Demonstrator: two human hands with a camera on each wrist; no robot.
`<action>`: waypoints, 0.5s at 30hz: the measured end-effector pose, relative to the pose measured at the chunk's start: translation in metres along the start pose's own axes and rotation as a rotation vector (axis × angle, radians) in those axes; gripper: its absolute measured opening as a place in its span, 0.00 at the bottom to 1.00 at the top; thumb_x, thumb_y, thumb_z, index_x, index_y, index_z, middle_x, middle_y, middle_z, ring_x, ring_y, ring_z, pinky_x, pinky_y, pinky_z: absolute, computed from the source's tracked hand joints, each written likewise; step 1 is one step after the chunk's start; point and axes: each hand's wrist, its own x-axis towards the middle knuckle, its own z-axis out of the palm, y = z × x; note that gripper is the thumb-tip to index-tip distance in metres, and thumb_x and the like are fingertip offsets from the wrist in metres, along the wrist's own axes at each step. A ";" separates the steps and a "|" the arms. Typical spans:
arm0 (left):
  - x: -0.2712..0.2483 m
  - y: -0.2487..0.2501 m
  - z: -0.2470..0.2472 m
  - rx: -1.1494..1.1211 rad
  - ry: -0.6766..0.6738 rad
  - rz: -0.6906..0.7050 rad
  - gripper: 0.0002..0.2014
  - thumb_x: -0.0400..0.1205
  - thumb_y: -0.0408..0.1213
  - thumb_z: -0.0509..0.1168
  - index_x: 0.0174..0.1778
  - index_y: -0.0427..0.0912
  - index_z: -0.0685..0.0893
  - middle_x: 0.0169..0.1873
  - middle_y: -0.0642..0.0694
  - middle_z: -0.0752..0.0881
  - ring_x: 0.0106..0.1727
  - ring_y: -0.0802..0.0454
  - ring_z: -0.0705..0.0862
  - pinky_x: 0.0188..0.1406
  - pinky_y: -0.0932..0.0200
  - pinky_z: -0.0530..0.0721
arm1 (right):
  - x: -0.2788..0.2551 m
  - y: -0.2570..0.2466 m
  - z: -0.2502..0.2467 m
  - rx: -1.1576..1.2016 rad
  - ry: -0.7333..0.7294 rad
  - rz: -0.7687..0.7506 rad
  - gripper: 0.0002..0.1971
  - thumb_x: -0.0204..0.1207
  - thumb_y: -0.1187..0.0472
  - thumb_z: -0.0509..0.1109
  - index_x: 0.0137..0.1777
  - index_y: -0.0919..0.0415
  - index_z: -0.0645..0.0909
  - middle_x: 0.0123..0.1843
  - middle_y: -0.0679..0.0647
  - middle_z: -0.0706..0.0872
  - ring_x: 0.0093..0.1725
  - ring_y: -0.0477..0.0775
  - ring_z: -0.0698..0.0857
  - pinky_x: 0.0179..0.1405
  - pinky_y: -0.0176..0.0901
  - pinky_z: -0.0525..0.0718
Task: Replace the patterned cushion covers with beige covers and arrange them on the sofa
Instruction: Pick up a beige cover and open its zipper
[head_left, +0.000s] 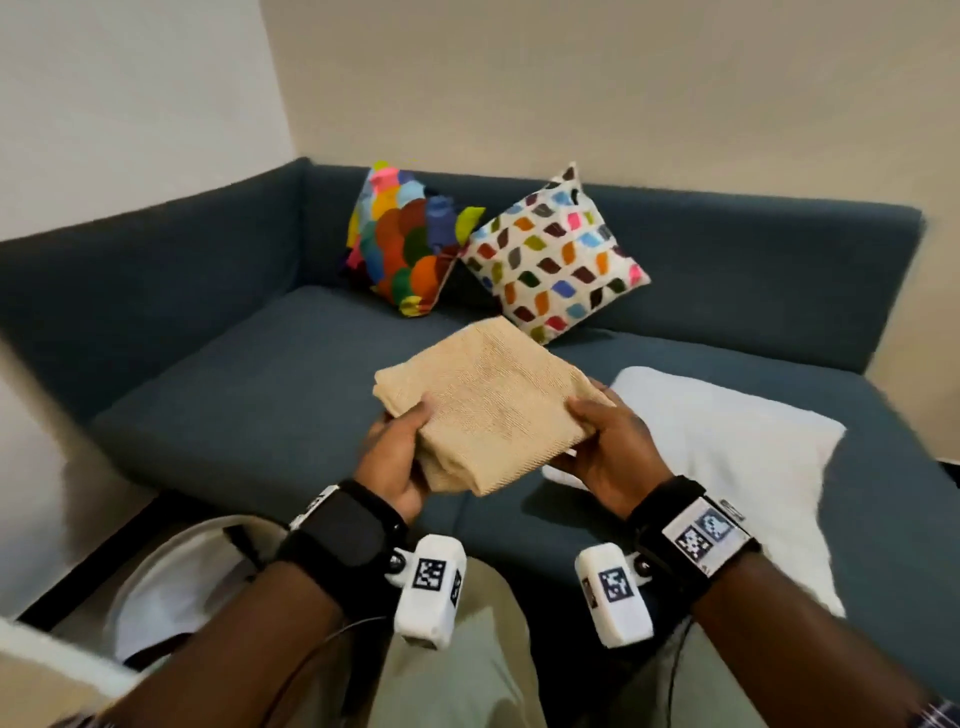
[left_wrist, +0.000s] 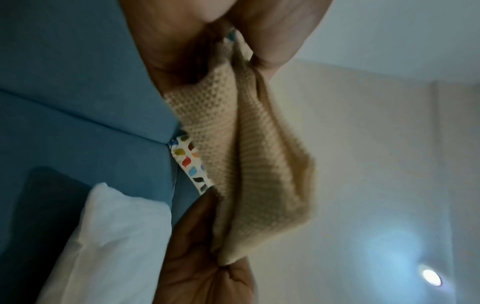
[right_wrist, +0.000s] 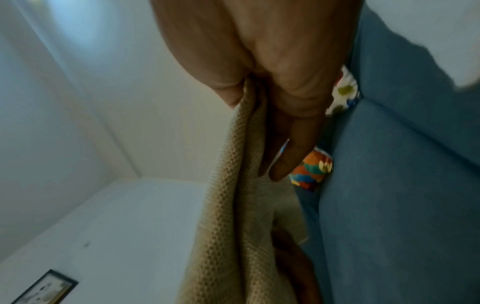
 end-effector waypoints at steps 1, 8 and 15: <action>0.001 -0.006 0.013 0.021 0.000 0.031 0.20 0.84 0.36 0.68 0.74 0.42 0.79 0.64 0.40 0.89 0.63 0.42 0.88 0.51 0.44 0.90 | -0.004 -0.005 -0.016 -0.109 0.052 -0.026 0.20 0.84 0.66 0.64 0.74 0.49 0.74 0.66 0.59 0.83 0.59 0.62 0.86 0.51 0.59 0.89; -0.011 -0.043 0.079 0.292 -0.132 0.165 0.14 0.81 0.39 0.73 0.59 0.38 0.85 0.54 0.36 0.91 0.59 0.38 0.90 0.62 0.38 0.87 | -0.030 -0.009 -0.063 -0.896 0.138 -0.309 0.16 0.76 0.39 0.74 0.62 0.41 0.84 0.68 0.41 0.83 0.70 0.43 0.80 0.69 0.46 0.77; -0.019 -0.060 0.098 0.398 -0.219 0.275 0.32 0.70 0.61 0.75 0.60 0.38 0.84 0.50 0.38 0.92 0.54 0.41 0.91 0.57 0.39 0.89 | -0.041 0.019 -0.043 -0.539 -0.084 -0.230 0.26 0.72 0.55 0.84 0.68 0.55 0.81 0.63 0.53 0.89 0.59 0.57 0.91 0.62 0.59 0.89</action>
